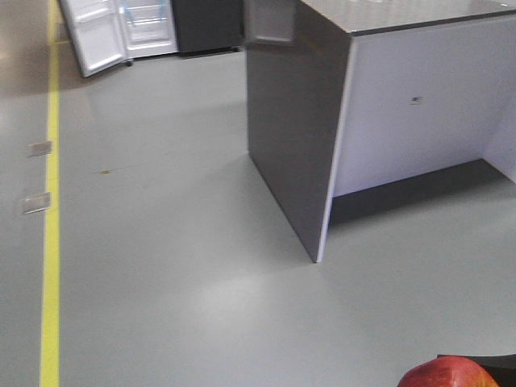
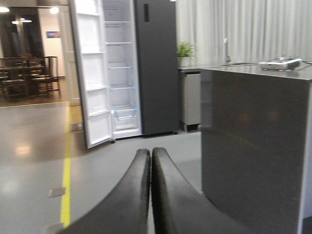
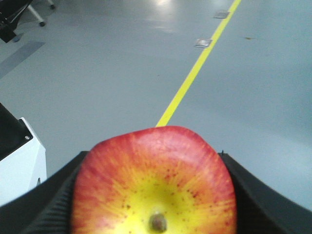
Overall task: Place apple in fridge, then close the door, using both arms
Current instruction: 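Drive the base away from the counter holding the apple in the right gripper, then drive toward the open white refrigerator carrying the apple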
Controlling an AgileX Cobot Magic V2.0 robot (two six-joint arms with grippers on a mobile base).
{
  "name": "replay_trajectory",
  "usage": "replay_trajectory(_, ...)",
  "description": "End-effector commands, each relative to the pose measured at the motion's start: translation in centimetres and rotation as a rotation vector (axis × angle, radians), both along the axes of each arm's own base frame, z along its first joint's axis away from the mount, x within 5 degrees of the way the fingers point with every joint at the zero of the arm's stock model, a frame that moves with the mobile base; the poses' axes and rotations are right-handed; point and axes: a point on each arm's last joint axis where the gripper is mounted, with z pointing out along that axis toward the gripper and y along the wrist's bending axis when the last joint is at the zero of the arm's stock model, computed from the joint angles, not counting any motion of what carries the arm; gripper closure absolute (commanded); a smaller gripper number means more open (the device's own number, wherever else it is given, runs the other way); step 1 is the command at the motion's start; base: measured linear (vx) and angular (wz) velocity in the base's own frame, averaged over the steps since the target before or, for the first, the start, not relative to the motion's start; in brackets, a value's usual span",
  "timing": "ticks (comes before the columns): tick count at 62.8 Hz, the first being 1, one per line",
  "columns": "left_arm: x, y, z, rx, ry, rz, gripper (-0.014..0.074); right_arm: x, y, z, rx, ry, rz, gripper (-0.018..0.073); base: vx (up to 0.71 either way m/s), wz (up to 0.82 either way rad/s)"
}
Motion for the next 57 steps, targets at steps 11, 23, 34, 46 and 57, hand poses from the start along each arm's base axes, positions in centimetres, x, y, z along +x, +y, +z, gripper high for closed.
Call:
replay_trajectory(11, -0.08, -0.02, 0.00, -0.016, -0.063, -0.005, 0.0603, 0.24, 0.15, 1.27, 0.061, -0.045, -0.015, 0.0141, 0.03, 0.40)
replay_trajectory(23, -0.08, -0.02, 0.00, -0.016, -0.063, -0.005, 0.0603, 0.24, 0.15, 1.27, 0.061, -0.045, -0.015, 0.0141, 0.06, 0.31)
replay_trajectory(34, -0.08, -0.02, 0.00, -0.016, -0.063, -0.005, 0.0603, 0.23, 0.15, 1.27, 0.061, -0.044, -0.015, 0.0141, 0.08, 0.28)
replay_trajectory(46, -0.08, -0.02, 0.00, -0.016, -0.063, -0.005, 0.0603, 0.23, 0.15, 1.27, 0.061, -0.044, -0.015, 0.0141, 0.09, 0.26)
replay_trajectory(57, -0.08, -0.02, 0.00, -0.016, -0.063, -0.005, 0.0603, 0.24, 0.15, 1.27, 0.061, -0.045, -0.016, 0.0141, 0.10, 0.21)
